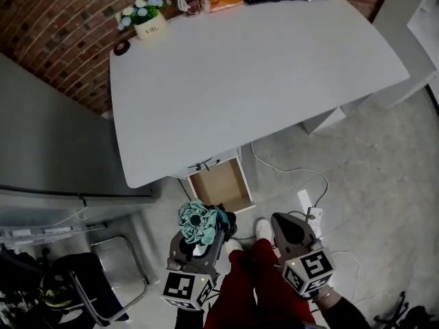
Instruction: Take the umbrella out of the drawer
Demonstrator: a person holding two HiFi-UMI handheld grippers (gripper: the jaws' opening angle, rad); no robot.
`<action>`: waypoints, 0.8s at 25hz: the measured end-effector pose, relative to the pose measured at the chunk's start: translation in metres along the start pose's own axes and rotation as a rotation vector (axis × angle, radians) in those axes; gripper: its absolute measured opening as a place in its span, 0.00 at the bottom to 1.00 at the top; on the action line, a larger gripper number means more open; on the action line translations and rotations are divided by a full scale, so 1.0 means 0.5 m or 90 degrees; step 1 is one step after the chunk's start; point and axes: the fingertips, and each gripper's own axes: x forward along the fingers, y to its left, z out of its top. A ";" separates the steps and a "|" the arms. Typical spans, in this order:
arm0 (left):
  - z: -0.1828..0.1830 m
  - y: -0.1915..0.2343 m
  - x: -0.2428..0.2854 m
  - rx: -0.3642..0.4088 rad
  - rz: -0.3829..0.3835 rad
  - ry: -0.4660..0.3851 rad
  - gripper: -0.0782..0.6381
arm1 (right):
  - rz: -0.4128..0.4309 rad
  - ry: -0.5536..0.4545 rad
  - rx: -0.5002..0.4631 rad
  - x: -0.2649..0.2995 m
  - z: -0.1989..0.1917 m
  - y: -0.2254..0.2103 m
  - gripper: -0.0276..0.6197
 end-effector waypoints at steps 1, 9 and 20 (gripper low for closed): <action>0.007 0.002 -0.018 -0.008 0.007 -0.009 0.39 | 0.001 -0.005 -0.003 -0.007 0.010 0.010 0.04; 0.068 0.029 -0.143 -0.044 0.047 -0.077 0.39 | 0.010 -0.035 -0.037 -0.041 0.083 0.094 0.04; 0.122 0.024 -0.312 -0.110 0.053 -0.152 0.39 | 0.003 -0.109 -0.063 -0.122 0.175 0.191 0.04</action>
